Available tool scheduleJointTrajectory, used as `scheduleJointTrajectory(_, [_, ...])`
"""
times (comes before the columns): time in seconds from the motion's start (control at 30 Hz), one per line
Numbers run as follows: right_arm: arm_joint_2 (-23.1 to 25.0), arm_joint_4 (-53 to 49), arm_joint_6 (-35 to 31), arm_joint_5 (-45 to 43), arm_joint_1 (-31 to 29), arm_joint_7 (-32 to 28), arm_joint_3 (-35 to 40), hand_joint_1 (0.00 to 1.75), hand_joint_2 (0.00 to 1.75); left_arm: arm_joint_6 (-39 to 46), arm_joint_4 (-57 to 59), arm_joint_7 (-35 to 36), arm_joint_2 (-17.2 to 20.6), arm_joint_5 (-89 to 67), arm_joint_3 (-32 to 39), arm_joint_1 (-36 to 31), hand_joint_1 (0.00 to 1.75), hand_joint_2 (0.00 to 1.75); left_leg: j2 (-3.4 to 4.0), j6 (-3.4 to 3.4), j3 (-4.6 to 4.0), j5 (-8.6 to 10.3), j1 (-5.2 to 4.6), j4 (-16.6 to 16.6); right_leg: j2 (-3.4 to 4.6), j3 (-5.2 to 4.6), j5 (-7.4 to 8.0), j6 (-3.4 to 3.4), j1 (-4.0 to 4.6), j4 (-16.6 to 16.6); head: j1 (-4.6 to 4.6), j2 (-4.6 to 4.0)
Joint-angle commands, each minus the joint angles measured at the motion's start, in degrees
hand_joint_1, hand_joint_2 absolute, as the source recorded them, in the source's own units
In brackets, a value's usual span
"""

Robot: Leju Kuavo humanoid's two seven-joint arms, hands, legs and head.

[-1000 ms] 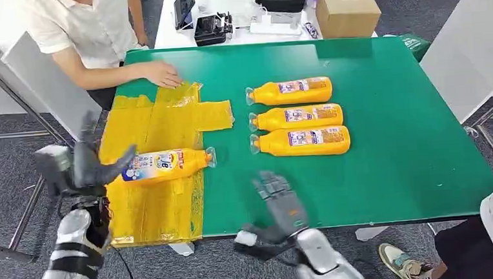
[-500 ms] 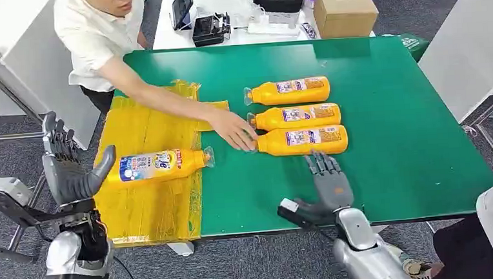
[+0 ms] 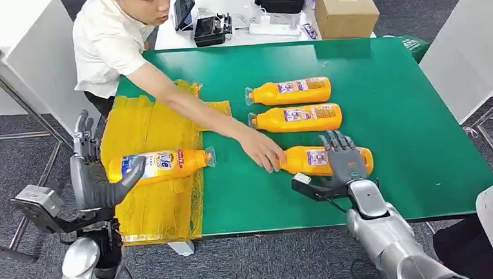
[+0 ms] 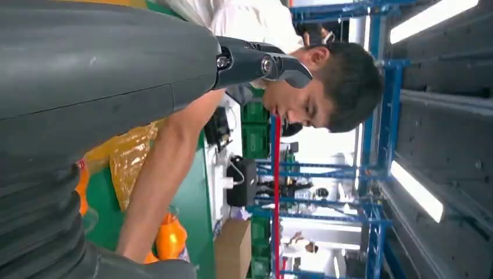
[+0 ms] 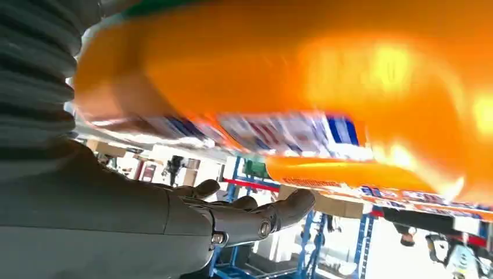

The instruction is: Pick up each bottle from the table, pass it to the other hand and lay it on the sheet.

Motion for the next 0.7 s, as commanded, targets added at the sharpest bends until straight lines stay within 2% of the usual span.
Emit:
scheduleJointTrajectory(0.03, [0.9,10.0,3.8,-0.4,-4.5,0.4,-1.4,0.0,1.75,-0.4,4.1,0.8,1.6,-0.1,-2.9,-2.4,0.0,1.75,0.03,-0.01,0.18,-0.02,-0.06,-0.1,-0.07,0.16,-0.04,-0.04,-0.04,0.0,0.0,0.0])
scheduleJointTrajectory(0.13, [0.6,12.0,9.3,-1.2,-4.4,2.7,-2.5,0.0,1.75,-0.2,3.9,1.2,1.7,-0.2,-2.9,-2.0,0.0,1.75,-0.03,-0.01,0.2,0.0,-0.04,-0.1,-0.12,0.2,-0.03,-0.04,-0.02,-0.1,0.0,0.0])
scheduleJointTrajectory(0.4, [0.3,11.7,9.0,-1.1,-3.8,3.0,-2.4,0.0,1.75,-0.2,3.7,1.1,1.7,-0.1,-2.8,-1.4,0.0,1.75,-0.06,-0.01,0.21,0.03,-0.01,-0.1,-0.11,0.2,0.0,-0.02,-0.01,-0.1,-0.02,0.0])
scheduleJointTrajectory(0.47, [0.9,13.3,16.0,-2.5,-4.4,5.1,-3.7,0.0,1.75,0.0,3.7,1.5,1.3,-0.2,-2.4,-1.4,0.0,1.75,-0.08,0.0,0.28,0.04,-0.02,-0.1,-0.15,0.27,0.0,-0.04,-0.01,-0.1,0.0,0.0])
scheduleJointTrajectory(0.5, [0.9,13.9,19.5,-2.5,-4.4,6.2,-3.8,1.05,1.75,-0.1,3.9,1.9,1.2,-0.2,-2.2,-1.5,0.0,1.75,-0.09,-0.01,0.33,0.06,-0.02,-0.1,-0.19,0.32,0.02,-0.05,-0.01,-0.1,0.0,0.0])
scheduleJointTrajectory(0.53, [0.9,14.4,21.7,-2.8,-4.2,7.0,-4.1,1.75,1.75,-0.2,4.1,2.3,1.0,-0.2,-2.2,-1.7,0.0,1.75,-0.09,0.01,0.3,0.06,-0.02,-0.1,-0.17,0.3,0.02,-0.03,-0.01,-0.1,0.0,0.0])
scheduleJointTrajectory(0.6, [0.8,14.7,25.3,-3.0,-3.4,8.7,-4.4,1.75,1.75,-0.4,4.5,3.2,0.7,-0.1,-1.8,-1.9,0.0,1.75,-0.08,0.01,0.44,0.06,0.0,-0.1,-0.17,0.42,0.04,-0.04,0.01,-0.1,0.0,0.0])
scheduleJointTrajectory(0.7, [-0.9,12.5,24.6,-2.2,-1.0,8.2,-3.4,1.75,1.75,-0.4,3.3,3.5,0.9,-0.5,-1.0,-0.4,0.0,1.75,-0.1,0.01,0.67,0.07,0.04,-0.1,-0.29,0.57,0.1,-0.15,0.05,-0.2,-0.02,0.0])
